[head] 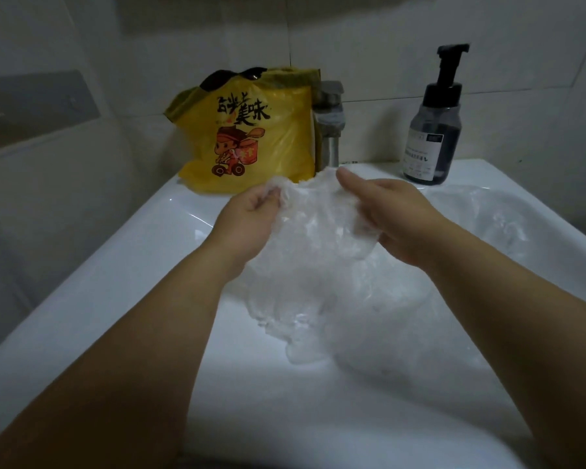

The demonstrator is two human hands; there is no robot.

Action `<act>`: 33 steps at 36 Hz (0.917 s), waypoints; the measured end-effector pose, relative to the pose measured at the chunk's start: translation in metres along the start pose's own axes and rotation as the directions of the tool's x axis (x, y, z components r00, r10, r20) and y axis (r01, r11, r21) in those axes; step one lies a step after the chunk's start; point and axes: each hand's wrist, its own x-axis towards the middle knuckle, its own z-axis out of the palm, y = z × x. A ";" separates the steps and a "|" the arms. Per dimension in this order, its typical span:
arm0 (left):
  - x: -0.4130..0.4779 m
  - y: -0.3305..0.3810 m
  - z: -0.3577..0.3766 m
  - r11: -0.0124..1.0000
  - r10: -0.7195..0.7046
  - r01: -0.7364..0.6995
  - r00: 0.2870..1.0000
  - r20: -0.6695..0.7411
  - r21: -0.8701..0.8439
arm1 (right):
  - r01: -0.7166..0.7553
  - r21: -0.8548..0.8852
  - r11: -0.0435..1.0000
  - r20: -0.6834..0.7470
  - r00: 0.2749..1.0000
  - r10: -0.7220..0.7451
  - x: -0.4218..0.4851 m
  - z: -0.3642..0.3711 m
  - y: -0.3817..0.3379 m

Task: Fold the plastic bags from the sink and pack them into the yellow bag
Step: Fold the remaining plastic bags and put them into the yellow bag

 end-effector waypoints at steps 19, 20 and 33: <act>0.001 0.008 -0.004 0.928 -0.179 0.218 0.972 0.150 -0.302 | 0.110 -0.055 0.992 -0.197 0.973 -0.119 -0.001 0.000 -0.001; 0.003 0.010 -0.007 0.878 -0.206 0.253 0.966 0.156 -0.405 | 0.104 -0.075 0.992 -0.166 0.979 -0.115 -0.001 -0.002 -0.002; 0.001 0.013 -0.028 0.676 -0.201 0.395 0.911 0.360 -0.622 | -0.193 0.018 0.981 0.168 0.968 0.187 -0.008 -0.005 -0.009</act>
